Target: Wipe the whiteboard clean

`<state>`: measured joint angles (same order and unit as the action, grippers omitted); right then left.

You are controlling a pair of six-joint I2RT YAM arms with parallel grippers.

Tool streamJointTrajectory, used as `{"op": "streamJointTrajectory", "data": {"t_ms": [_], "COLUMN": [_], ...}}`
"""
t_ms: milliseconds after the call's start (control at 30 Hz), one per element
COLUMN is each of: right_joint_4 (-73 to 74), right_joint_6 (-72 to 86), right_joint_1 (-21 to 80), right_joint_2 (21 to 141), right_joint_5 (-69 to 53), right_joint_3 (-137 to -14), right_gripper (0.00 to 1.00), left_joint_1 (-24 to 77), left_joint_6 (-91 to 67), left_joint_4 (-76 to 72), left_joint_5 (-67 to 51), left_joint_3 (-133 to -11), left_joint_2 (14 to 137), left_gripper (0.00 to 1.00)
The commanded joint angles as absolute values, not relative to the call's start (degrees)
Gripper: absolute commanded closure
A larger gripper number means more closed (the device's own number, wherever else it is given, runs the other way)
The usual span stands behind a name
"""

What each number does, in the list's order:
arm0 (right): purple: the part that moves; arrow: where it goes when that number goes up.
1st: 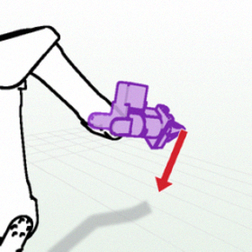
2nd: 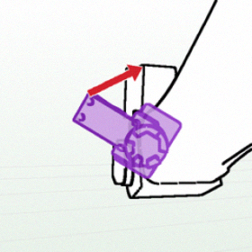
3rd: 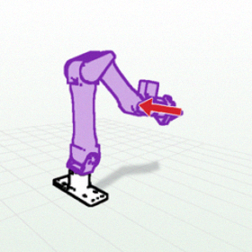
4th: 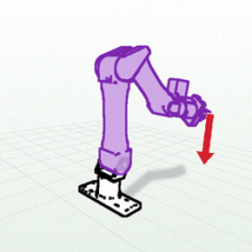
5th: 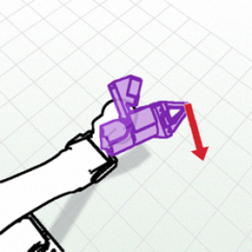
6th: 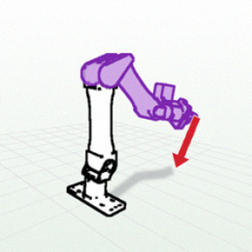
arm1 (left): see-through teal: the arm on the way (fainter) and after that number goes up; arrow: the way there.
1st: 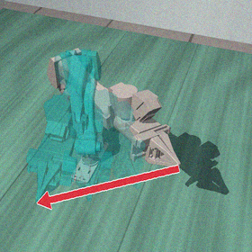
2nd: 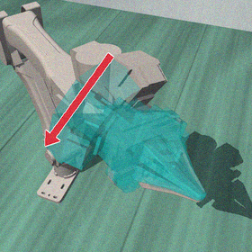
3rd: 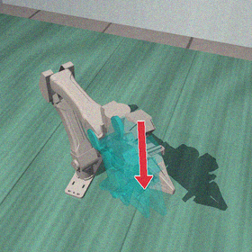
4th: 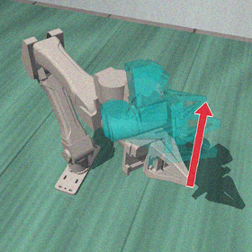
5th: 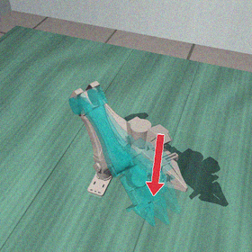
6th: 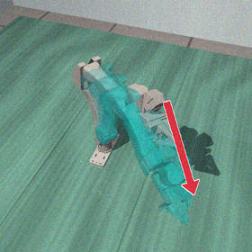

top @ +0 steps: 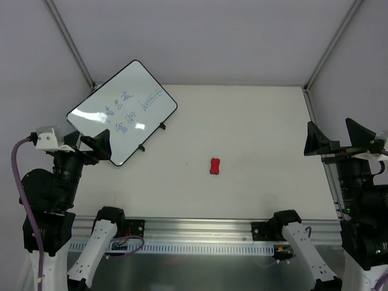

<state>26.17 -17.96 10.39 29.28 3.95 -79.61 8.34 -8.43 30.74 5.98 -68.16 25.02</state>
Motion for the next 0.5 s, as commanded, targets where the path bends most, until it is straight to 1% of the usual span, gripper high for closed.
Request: {"op": "streamJointTrajectory", "data": {"t_ms": [0, 67, 167, 233, 367, 433, 467], "right_joint_4": [24.43, 24.35, 24.35, 24.35, 24.26, 24.08, 24.08], "right_joint_6": [-16.44, -14.86, -13.54, -11.87, -7.31, -4.93, -4.23], "right_joint_1": [10.81, 10.81, 10.9, 10.81, 10.81, 10.9, 10.9], "right_joint_2": [30.5, 30.67, 31.64, 32.95, 36.29, 37.35, 38.66], "right_joint_5": [2.9, 1.59, -7.0, -9.65, -19.31, -20.39, -21.35], "right_joint_3": [-78.4, -77.52, -75.42, -73.4, -69.98, -67.95, -65.59], "right_gripper": [0.01, 0.01, 0.01, 0.01, 0.01, 0.01, 0.01], "left_joint_1": [8.97, 9.05, 8.97, 9.05, 8.96, 8.79, 8.62], "left_joint_6": [-9.75, -10.98, -13.17, -14.23, -16.17, -15.82, -15.91], "left_joint_4": [31.2, 31.9, 32.87, 33.4, 34.19, 34.28, 34.36], "left_joint_5": [3.96, 2.55, 0.45, 0.0, -1.41, -0.36, 0.87], "left_joint_3": [-69.61, -69.7, -69.96, -70.31, -71.36, -73.29, -74.08], "left_joint_2": [25.75, 27.06, 30.56, 33.12, 42.68, 46.65, 50.85], "left_gripper": [0.01, 0.01, 0.01, 0.01, 0.01, 0.01, 0.01]}}
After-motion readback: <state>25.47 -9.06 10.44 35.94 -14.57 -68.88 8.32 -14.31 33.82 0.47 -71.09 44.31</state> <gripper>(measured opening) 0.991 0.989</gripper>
